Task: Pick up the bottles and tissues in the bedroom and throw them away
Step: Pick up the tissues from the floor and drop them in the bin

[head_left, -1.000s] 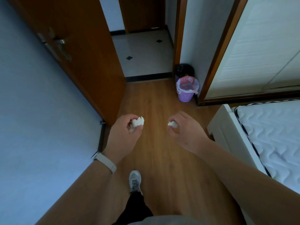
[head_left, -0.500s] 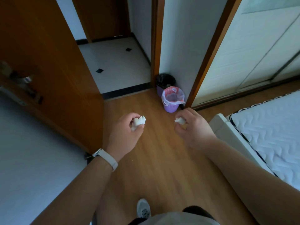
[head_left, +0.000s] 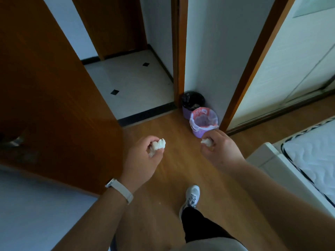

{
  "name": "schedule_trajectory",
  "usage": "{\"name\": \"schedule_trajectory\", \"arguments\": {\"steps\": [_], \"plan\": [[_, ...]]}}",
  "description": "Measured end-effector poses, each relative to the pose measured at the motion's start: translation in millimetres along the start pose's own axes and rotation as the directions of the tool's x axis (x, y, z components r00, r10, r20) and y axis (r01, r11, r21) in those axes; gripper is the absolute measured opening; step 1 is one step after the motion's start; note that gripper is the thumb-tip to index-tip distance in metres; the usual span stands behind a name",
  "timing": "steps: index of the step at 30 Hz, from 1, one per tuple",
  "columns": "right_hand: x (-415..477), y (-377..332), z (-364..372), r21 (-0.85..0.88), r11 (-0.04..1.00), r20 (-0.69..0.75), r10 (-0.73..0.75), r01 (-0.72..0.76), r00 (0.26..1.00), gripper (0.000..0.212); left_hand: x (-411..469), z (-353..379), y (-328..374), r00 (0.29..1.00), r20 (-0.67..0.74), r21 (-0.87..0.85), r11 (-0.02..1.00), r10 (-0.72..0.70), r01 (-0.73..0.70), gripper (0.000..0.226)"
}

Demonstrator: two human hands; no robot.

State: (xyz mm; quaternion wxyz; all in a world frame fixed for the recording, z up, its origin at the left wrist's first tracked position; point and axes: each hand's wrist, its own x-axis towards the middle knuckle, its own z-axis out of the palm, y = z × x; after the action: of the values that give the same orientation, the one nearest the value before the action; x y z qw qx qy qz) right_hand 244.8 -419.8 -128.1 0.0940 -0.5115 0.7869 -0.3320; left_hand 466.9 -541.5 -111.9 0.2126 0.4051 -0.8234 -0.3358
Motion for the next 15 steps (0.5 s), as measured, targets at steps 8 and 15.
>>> {"name": "schedule_trajectory", "arguments": {"steps": [8, 15], "plan": [[149, 52, -1, 0.060, 0.997, -0.014, 0.041, -0.040, 0.999, 0.013, 169, 24, 20, 0.999, 0.043, 0.066, 0.998, 0.004, -0.007, 0.026], [229, 110, -45, 0.105, 0.985, -0.093, 0.143, -0.134, 0.985, 0.013, 281, 76, 64, 0.986, 0.105, 0.049, 0.990, 0.129, -0.135, 0.023]]}}
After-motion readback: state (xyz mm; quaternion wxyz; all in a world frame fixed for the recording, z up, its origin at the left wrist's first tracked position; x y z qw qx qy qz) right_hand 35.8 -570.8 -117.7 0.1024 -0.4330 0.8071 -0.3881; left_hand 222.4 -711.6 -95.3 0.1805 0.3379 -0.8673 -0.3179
